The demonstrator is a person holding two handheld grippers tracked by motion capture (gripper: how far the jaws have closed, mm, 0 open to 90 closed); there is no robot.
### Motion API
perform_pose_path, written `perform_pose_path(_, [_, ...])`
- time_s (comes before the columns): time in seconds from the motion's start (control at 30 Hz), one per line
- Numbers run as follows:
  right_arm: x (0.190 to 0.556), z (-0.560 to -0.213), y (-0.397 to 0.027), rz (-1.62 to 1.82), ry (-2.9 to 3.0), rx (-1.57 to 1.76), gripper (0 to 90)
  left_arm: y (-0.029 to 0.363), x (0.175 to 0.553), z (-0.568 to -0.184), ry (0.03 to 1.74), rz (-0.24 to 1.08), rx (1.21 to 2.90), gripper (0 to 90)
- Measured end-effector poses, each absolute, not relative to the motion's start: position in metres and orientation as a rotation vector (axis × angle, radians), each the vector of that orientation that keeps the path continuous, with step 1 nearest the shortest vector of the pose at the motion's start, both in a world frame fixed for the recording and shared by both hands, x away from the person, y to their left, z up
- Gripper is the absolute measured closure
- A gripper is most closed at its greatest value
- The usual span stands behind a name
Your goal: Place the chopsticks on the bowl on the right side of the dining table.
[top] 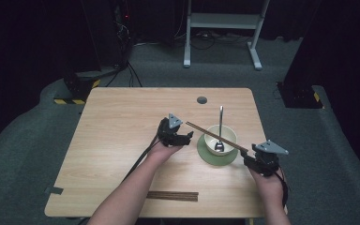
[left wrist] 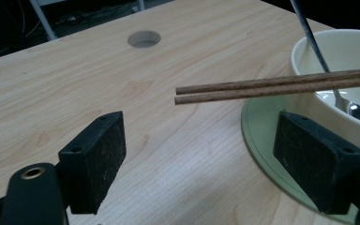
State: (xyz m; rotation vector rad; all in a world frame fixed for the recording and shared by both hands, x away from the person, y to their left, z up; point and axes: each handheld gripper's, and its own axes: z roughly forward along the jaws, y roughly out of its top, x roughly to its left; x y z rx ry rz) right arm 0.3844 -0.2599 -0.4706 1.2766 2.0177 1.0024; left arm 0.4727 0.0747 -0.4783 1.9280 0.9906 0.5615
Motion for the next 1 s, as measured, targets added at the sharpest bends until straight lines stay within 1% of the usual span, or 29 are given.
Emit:
perform_pose_path(0.27, [0.393,-0.469,-0.259,1.007,2.015,1.273,48.3,0.072,0.473,-0.480,1.004,0.571,1.922,18.2])
perform_pose_path(0.4, [0.397,-0.468,-0.260,0.999,2.003,1.282,48.1,0.071,0.476,-0.479,1.015,0.575,1.912,21.1])
perform_pose_path(0.63, [0.407,-0.469,-0.263,0.975,1.982,1.310,48.3,0.064,0.479,-0.479,1.027,0.565,1.906,21.2])
perform_pose_path(1.0, [0.416,-0.474,-0.259,0.958,1.979,1.314,48.8,0.060,0.475,-0.485,1.038,0.549,1.925,21.3])
